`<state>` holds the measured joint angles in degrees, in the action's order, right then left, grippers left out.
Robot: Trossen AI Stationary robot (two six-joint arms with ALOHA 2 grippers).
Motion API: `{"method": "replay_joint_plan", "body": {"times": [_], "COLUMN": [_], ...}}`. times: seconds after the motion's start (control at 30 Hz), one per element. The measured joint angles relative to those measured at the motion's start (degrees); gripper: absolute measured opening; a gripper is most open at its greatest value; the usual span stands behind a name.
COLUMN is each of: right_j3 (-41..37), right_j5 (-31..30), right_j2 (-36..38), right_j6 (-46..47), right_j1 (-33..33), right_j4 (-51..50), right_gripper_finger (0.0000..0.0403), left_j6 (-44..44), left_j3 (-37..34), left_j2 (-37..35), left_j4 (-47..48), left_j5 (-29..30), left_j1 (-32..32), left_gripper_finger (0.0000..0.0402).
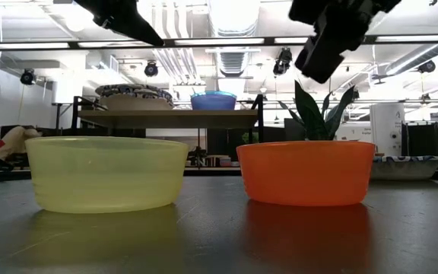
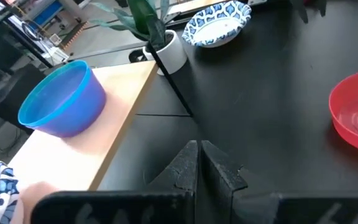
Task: Place and stack bowls onto a shelf
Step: Stack the orange bowl on top of the blue bowl on the shelf
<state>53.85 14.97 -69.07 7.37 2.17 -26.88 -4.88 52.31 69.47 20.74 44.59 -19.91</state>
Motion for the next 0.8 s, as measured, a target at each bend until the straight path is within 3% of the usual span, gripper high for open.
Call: {"method": "replay_joint_plan", "body": {"times": [0.17, 0.3, 0.57, 0.8], "right_j3": [4.1, 7.1, 14.2, 15.9], "right_j5": [-0.2, -3.0, -5.1, -4.5], "right_j2": [-7.2, -13.8, -25.9, -31.4], "right_j6": [-0.6, 0.1, 0.5, 0.2], "right_j1": [2.3, 3.8, 4.2, 4.2], "right_j4": [-1.3, -1.7, -5.6, -6.5], "right_gripper_finger": [0.011, 0.0128, 0.0118, 0.0114], "left_j6": [0.3, -0.3, -3.8, -4.2], "left_j3": [0.0, 0.0, 0.0, 0.0], "left_j2": [-0.7, -1.4, -1.4, -1.4], "left_j4": [0.4, 0.7, 4.9, 5.2], "left_j5": [0.0, 0.0, 0.0, 0.0], "left_j1": [-0.3, -0.3, -0.4, -0.5], "left_gripper_finger": [0.0, 0.0, 0.0, 0.0]}}
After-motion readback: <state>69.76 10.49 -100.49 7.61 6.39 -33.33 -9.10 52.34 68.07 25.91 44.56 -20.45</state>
